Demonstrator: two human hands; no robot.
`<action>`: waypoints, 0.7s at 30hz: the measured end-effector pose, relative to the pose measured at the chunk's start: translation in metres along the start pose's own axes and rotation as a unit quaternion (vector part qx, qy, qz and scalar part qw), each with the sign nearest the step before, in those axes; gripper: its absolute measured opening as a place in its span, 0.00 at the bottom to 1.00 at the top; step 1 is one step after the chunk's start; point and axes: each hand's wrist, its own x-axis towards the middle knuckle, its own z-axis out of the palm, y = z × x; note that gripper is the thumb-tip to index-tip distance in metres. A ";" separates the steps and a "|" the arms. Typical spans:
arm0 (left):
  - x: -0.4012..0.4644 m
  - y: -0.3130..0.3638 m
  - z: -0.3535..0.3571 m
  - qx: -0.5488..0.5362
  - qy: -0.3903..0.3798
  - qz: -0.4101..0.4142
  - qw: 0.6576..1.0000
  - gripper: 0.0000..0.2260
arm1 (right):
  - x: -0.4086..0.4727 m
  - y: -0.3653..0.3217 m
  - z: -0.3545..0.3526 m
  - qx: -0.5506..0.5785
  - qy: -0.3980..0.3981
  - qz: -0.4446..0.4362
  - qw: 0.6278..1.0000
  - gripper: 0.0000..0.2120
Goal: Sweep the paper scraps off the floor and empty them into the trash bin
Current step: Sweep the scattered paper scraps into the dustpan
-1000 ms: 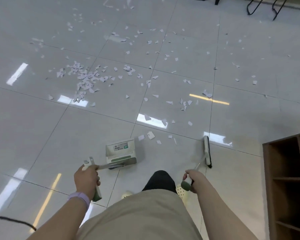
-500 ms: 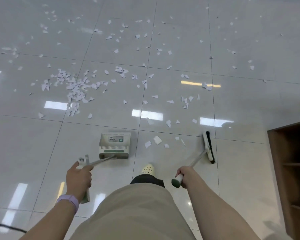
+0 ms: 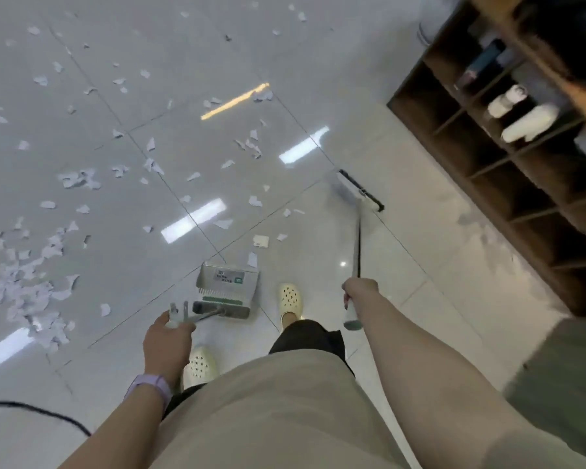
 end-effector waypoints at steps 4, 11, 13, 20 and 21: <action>0.018 -0.009 -0.027 -0.023 -0.041 -0.005 0.999 0.03 | -0.040 0.100 0.025 0.044 0.023 0.042 0.998 0.14; 0.020 0.000 -0.054 -0.037 -0.089 -0.003 0.995 0.14 | -0.113 0.225 0.048 0.263 0.087 0.085 0.957 0.06; 0.017 -0.001 -0.055 -0.051 -0.092 -0.007 0.994 0.20 | -0.131 0.252 0.047 0.295 0.096 0.096 0.946 0.03; -0.005 -0.018 -0.046 -0.054 -0.112 -0.020 0.992 0.27 | -0.162 0.310 0.028 0.412 0.107 0.135 0.895 0.07; -0.006 -0.021 -0.046 -0.052 -0.111 -0.023 0.992 0.26 | -0.162 0.315 0.022 0.429 0.107 0.139 0.886 0.06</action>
